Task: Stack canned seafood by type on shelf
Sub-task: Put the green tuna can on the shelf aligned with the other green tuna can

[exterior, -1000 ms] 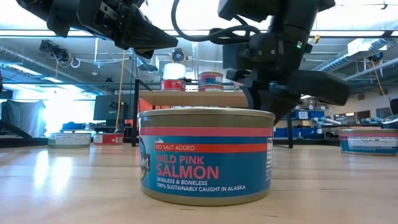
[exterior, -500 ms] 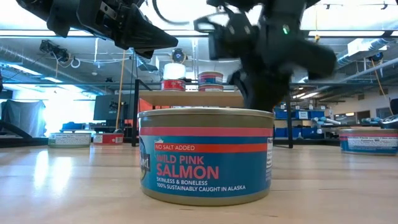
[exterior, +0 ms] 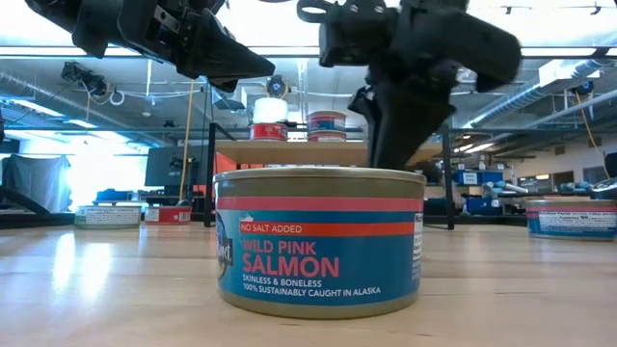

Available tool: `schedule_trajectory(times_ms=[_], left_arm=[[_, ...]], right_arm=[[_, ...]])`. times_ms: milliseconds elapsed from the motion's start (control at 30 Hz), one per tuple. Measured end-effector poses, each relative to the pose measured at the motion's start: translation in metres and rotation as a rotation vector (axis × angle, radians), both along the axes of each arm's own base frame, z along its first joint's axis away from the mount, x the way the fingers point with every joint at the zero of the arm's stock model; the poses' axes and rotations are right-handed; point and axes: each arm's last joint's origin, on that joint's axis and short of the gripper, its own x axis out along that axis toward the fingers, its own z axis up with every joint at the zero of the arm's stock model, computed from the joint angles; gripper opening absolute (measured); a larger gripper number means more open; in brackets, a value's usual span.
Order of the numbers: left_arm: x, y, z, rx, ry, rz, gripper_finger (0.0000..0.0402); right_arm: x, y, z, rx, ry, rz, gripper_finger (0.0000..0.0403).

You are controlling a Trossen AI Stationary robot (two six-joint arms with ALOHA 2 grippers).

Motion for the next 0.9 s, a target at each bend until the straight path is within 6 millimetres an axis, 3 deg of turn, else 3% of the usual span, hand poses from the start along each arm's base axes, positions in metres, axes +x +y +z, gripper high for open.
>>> schedule_trajectory(times_ms=[100, 233, 767, 900], left_arm=[[0.0, 0.0, 0.0, -0.003, 0.0, 0.001, 0.0007], [0.0, 0.0, 0.0, -0.003, 0.0, 0.001, 0.0007], [0.0, 0.0, 0.0, -0.003, 0.001, 0.001, 0.0007], [0.0, 0.0, 0.0, -0.003, 0.001, 0.001, 0.0007]], right_arm=[[-0.005, 0.003, -0.006, -0.039, 0.009, 0.004, 0.0096], [-0.01, 0.0, -0.016, -0.085, 0.03, -0.006, 0.0099], [-0.015, -0.003, -0.027, -0.129, 0.018, 0.063, 0.0008], [-0.013, -0.002, -0.024, -0.134, 0.023, 0.088, 0.0006]])
